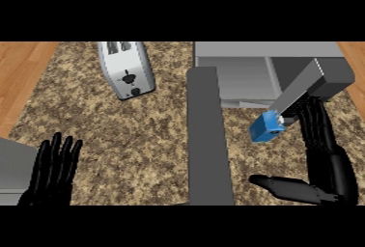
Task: Pick up the milk, place it into the microwave and close the microwave
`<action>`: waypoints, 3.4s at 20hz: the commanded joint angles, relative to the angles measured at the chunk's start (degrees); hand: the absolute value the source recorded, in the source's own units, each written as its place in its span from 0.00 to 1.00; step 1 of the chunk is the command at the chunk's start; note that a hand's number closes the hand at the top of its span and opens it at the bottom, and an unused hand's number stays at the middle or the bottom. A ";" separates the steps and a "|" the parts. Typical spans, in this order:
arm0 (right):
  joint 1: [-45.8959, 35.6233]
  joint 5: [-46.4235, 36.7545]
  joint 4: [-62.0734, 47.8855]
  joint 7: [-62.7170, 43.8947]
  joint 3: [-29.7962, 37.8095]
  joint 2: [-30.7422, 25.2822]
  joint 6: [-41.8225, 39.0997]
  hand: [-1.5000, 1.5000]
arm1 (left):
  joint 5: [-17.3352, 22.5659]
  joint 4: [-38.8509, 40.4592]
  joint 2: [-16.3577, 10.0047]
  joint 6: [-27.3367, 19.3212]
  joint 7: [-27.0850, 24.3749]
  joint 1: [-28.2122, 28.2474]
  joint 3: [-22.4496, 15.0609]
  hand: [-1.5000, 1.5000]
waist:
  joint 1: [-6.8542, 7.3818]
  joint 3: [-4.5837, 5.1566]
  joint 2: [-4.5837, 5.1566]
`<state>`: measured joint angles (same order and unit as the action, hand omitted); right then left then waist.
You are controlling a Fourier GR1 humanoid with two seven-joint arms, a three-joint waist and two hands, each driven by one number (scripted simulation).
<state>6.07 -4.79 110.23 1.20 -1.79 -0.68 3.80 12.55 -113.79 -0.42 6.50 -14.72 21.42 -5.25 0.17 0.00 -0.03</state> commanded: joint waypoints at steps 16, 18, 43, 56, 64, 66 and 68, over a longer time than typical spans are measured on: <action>-6.39 1.61 -36.25 25.17 10.70 -1.67 5.00 0.00 | -1.28 0.55 -0.27 2.70 -6.97 7.71 -1.11 0.00 | 0.11 -0.02 0.06; -12.81 2.35 -43.79 26.95 12.94 -2.42 5.73 0.00 | 1.23 0.14 -1.38 4.42 -7.34 8.98 0.64 0.00 | 0.32 -0.02 0.08; -25.91 4.08 -83.57 56.89 17.74 -8.22 -0.17 0.00 | 2.23 -1.39 -2.68 8.06 -11.32 16.08 -0.52 0.00 | 0.71 -0.07 0.18; -34.12 6.54 -87.97 55.21 20.45 -6.68 7.36 0.00 | 0.17 -1.04 -0.91 7.58 -12.81 16.60 -1.87 0.00 | 1.00 -0.08 0.26; -37.24 4.59 -90.17 56.26 20.88 -8.76 14.50 1.00 | 0.67 2.33 -1.25 8.67 -14.37 14.45 -0.67 0.00 | 1.13 -0.08 0.34; -36.07 3.99 -89.71 57.26 20.57 -7.70 17.14 1.00 | 1.10 2.08 -2.21 8.31 -13.03 12.79 1.03 0.00 | 0.83 -0.06 0.28; -37.37 4.99 -91.08 58.21 21.85 -9.02 14.41 1.00 | 1.68 0.26 -2.60 9.87 -13.88 16.79 0.15 0.00 | 1.46 -0.11 0.38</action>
<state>-24.64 0.59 22.75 60.37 19.40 -7.52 16.26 14.05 -113.43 -2.43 15.06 -27.48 36.38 -5.17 -0.49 0.15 -0.25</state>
